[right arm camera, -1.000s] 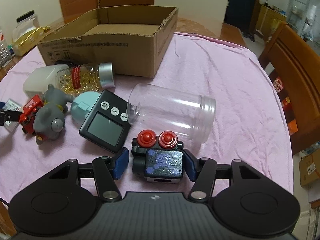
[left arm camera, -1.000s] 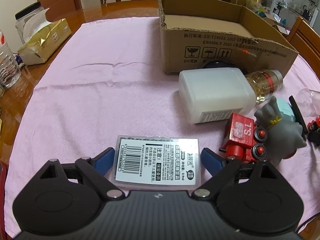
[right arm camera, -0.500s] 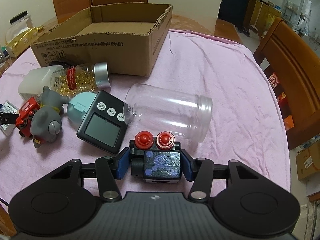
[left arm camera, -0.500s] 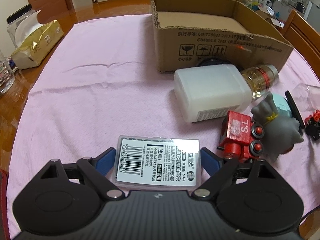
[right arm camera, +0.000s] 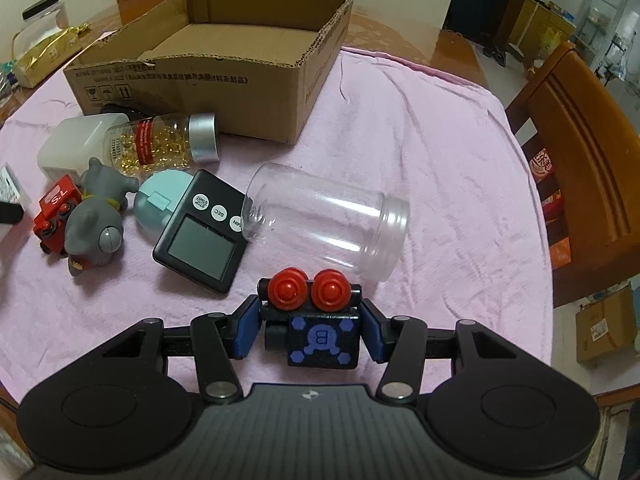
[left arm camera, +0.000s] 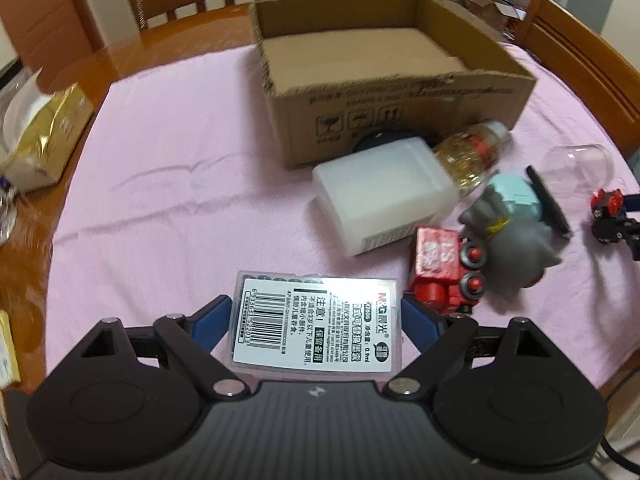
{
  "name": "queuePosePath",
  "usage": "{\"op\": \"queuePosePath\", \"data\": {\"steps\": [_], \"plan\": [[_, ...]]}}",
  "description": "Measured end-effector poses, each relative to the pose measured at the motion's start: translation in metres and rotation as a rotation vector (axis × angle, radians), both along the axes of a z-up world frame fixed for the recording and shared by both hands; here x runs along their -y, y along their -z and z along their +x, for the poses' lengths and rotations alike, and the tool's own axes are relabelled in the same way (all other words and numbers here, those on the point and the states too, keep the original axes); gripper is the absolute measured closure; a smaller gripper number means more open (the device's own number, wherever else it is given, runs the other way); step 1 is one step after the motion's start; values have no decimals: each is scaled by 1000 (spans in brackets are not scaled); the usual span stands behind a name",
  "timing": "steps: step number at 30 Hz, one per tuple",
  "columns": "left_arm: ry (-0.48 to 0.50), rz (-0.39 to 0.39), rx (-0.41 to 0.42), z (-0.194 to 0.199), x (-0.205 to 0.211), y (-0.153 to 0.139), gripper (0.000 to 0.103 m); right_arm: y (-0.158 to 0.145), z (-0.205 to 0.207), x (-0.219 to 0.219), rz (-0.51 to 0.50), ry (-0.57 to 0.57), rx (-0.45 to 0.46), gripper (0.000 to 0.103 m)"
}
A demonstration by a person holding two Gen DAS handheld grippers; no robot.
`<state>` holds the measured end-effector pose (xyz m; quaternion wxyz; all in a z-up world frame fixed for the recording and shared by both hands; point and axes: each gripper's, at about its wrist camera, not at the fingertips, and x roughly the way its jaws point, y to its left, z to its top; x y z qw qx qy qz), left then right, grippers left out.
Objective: Organize rigid objects
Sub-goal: 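Carry the battery pack into the cardboard box and open left tool while right tool holds the block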
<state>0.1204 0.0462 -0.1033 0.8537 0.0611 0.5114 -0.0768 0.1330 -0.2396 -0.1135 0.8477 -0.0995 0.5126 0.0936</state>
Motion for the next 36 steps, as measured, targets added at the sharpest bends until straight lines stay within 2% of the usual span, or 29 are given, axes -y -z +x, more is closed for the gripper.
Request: {"op": "queuePosePath", "data": {"steps": [7, 11, 16, 21, 27, 33, 36], "plan": [[96, 5, 24, 2, 8, -39, 14, -29, -3, -2, -20, -89, 9, 47], [128, -13, 72, 11, 13, -64, 14, -47, -2, -5, -32, -132, 31, 47], [176, -38, 139, 29, 18, -91, 14, -72, 10, -15, -14, -187, 58, 47], [212, -56, 194, 62, 26, -105, 14, -89, 28, -29, 23, -229, 98, 47], [212, -53, 247, 123, 37, -101, 14, -104, 53, -45, 72, -261, 148, 47], [195, -24, 229, 194, 45, -74, 14, -107, 85, -56, 79, -265, 186, 47], [166, -42, 193, 225, 43, -60, 14, -107, 100, -58, 76, -258, 194, 47]]}}
